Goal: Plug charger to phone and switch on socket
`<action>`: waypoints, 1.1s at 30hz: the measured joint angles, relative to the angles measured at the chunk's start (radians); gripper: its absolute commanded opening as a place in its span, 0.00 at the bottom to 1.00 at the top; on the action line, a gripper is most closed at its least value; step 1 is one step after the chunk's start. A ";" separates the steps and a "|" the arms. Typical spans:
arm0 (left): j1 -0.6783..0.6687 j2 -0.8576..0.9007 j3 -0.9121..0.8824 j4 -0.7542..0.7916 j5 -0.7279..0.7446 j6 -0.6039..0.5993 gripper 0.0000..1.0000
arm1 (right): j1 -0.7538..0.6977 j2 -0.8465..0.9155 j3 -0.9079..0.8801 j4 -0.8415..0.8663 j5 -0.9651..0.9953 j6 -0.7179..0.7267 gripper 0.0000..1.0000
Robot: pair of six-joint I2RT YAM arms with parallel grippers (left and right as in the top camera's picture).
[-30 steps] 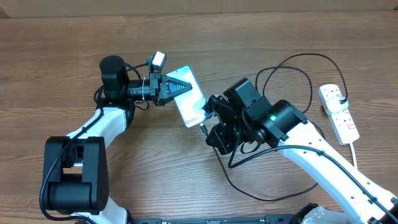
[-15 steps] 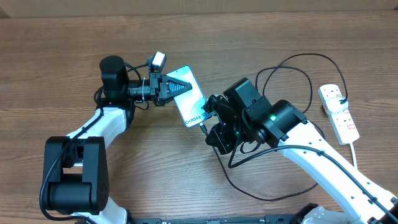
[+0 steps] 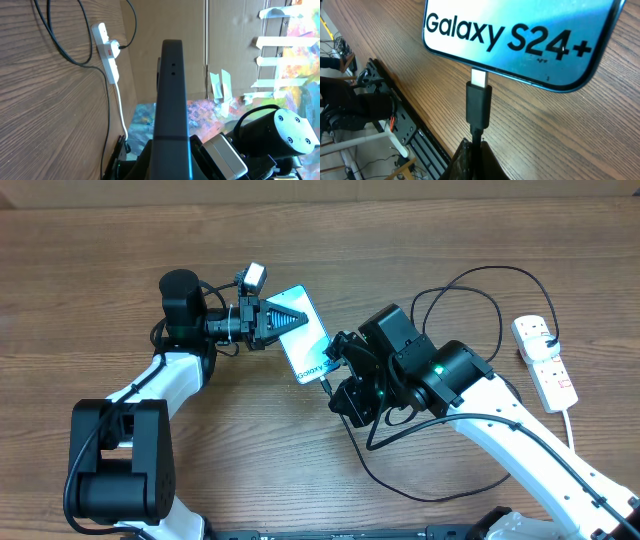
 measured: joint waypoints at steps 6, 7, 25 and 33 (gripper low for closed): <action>0.000 0.000 0.000 0.000 0.000 0.000 0.04 | 0.000 0.000 0.000 -0.005 0.000 0.002 0.04; 0.000 0.000 0.000 0.000 0.000 0.000 0.04 | 0.000 0.000 0.000 -0.008 0.000 0.002 0.04; 0.000 0.000 0.000 0.000 0.001 0.000 0.04 | 0.000 0.012 0.000 -0.020 0.000 0.002 0.04; 0.000 0.000 0.000 0.000 0.001 0.001 0.04 | 0.000 0.032 0.000 -0.013 0.000 0.002 0.04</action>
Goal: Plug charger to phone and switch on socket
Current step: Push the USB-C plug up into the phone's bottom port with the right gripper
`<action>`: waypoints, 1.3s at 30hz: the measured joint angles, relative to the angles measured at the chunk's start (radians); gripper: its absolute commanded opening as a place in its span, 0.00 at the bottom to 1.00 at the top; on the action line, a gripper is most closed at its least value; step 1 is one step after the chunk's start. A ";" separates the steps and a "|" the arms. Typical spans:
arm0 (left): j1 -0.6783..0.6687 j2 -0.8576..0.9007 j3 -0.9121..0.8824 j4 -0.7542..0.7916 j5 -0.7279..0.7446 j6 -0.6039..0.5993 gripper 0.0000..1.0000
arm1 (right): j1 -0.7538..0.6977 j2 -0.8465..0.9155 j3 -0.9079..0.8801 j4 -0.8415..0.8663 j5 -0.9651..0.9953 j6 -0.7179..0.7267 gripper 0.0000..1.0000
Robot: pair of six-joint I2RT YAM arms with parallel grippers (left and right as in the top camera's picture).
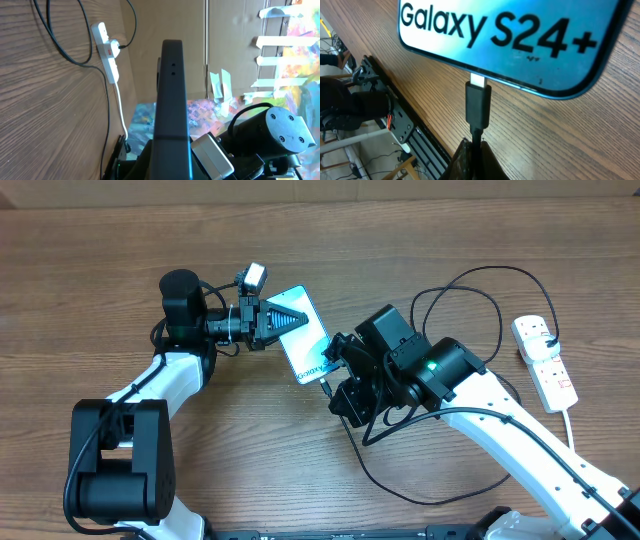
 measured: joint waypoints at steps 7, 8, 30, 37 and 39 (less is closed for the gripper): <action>0.000 0.000 0.000 0.000 0.000 0.008 0.04 | 0.000 0.000 0.000 -0.023 0.000 0.000 0.04; 0.000 0.000 0.000 0.000 0.000 0.012 0.04 | 0.000 0.000 0.000 -0.026 0.000 0.000 0.04; 0.000 0.000 0.000 0.000 0.000 0.058 0.04 | 0.000 0.000 0.000 -0.017 -0.032 0.000 0.04; 0.000 0.000 0.000 0.000 0.000 0.072 0.04 | 0.000 0.000 0.000 0.002 -0.029 0.000 0.04; 0.000 0.000 0.000 0.000 0.000 0.076 0.04 | 0.000 0.000 0.000 0.002 -0.019 0.000 0.04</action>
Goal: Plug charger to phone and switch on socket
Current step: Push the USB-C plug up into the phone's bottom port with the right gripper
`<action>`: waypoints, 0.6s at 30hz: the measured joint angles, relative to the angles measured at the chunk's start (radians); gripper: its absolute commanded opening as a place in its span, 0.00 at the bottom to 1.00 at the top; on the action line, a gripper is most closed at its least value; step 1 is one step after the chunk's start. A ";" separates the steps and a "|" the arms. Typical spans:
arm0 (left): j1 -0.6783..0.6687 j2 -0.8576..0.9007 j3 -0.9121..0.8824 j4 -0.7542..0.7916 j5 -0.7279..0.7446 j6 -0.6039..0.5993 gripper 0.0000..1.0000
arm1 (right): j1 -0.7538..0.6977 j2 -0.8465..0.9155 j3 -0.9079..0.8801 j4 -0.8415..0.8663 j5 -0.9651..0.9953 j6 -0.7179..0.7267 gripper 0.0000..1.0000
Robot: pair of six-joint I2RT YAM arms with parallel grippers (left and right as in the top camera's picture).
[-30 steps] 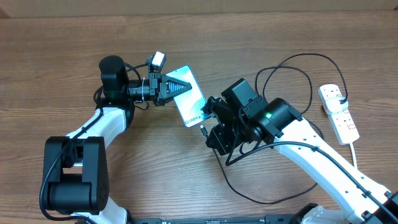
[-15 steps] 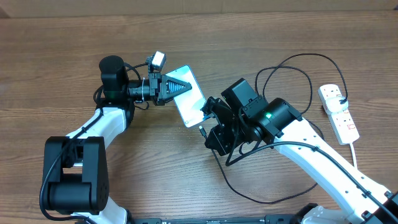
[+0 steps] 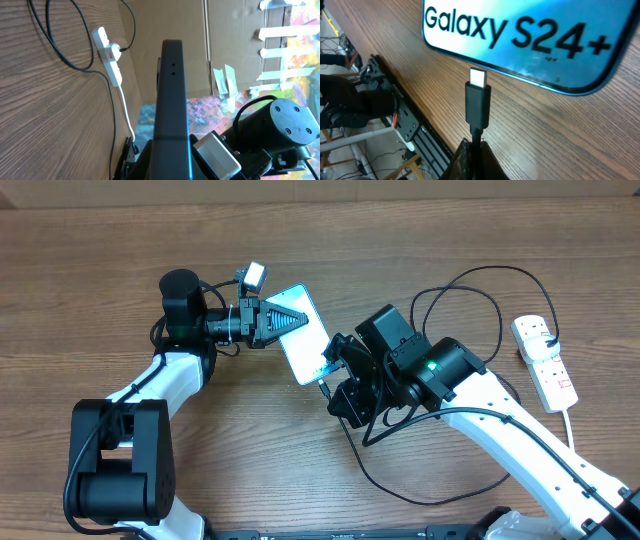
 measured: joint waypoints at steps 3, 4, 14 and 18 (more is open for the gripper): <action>0.000 0.000 0.000 0.000 0.004 0.003 0.04 | 0.000 0.000 0.000 0.000 0.012 0.000 0.04; 0.000 0.000 0.000 0.000 0.005 0.004 0.04 | 0.000 0.000 0.000 0.000 0.013 0.000 0.04; 0.000 0.000 0.000 0.000 0.007 0.004 0.04 | 0.000 0.000 0.000 0.008 0.021 0.000 0.04; 0.000 0.000 0.000 0.000 0.007 0.004 0.04 | 0.000 0.000 0.000 0.008 0.022 0.000 0.04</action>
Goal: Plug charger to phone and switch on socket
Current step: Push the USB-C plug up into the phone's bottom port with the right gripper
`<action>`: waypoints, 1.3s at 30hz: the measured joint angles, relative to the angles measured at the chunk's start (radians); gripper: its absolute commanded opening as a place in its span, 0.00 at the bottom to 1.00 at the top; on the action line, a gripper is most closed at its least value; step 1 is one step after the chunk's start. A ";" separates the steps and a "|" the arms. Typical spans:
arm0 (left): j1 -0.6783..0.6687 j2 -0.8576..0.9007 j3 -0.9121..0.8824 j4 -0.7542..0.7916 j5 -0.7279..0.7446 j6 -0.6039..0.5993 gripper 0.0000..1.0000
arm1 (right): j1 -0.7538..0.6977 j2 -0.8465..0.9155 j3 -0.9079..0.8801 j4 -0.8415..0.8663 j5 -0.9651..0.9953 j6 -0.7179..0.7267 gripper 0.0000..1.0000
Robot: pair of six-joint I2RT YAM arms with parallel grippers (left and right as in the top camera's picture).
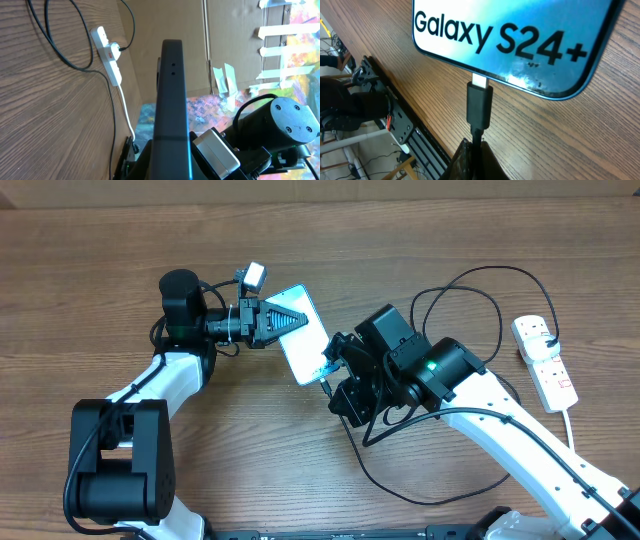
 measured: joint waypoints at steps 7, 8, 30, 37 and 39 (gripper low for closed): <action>0.000 0.000 0.000 0.000 0.000 0.004 0.04 | 0.000 0.000 0.000 -0.003 0.001 0.000 0.04; 0.000 0.000 0.000 0.000 0.000 0.007 0.04 | 0.000 0.000 0.000 -0.003 0.001 0.000 0.04; 0.000 0.000 0.000 0.000 0.000 0.026 0.04 | 0.000 0.000 0.000 -0.007 0.001 0.000 0.04; 0.000 0.000 0.000 0.000 -0.004 0.026 0.04 | 0.000 0.000 0.000 0.000 0.001 0.000 0.04; 0.000 0.000 0.000 0.000 -0.004 0.026 0.04 | 0.000 0.000 0.000 0.001 0.002 0.000 0.04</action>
